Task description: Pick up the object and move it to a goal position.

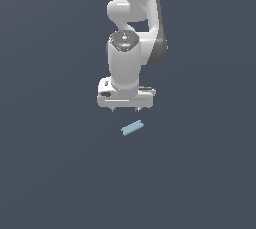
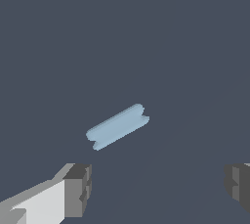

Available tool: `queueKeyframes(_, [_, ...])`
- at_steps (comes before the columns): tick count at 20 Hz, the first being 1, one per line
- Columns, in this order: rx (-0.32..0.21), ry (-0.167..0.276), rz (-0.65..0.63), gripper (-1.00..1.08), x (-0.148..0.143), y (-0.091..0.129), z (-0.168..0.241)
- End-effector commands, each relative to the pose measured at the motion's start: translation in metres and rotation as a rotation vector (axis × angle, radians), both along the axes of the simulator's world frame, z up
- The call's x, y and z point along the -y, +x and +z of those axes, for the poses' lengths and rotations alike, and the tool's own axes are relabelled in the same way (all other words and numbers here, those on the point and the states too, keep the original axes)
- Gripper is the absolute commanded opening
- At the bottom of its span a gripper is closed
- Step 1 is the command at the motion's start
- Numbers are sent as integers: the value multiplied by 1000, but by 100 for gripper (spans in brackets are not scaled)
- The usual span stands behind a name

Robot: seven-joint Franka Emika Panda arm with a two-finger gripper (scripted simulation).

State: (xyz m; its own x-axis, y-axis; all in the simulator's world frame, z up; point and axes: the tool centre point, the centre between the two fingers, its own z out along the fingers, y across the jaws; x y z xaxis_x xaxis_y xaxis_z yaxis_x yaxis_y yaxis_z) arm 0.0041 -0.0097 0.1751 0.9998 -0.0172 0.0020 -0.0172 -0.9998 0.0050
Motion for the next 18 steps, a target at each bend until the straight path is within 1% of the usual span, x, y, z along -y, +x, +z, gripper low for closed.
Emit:
queueKeyframes(1, [0, 0, 0, 100, 0, 0, 0])
queueKeyframes(11, [11, -4, 62, 100, -6, 5, 6])
queueKeyframes(18, [10, -2, 39, 100, -6, 5, 4])
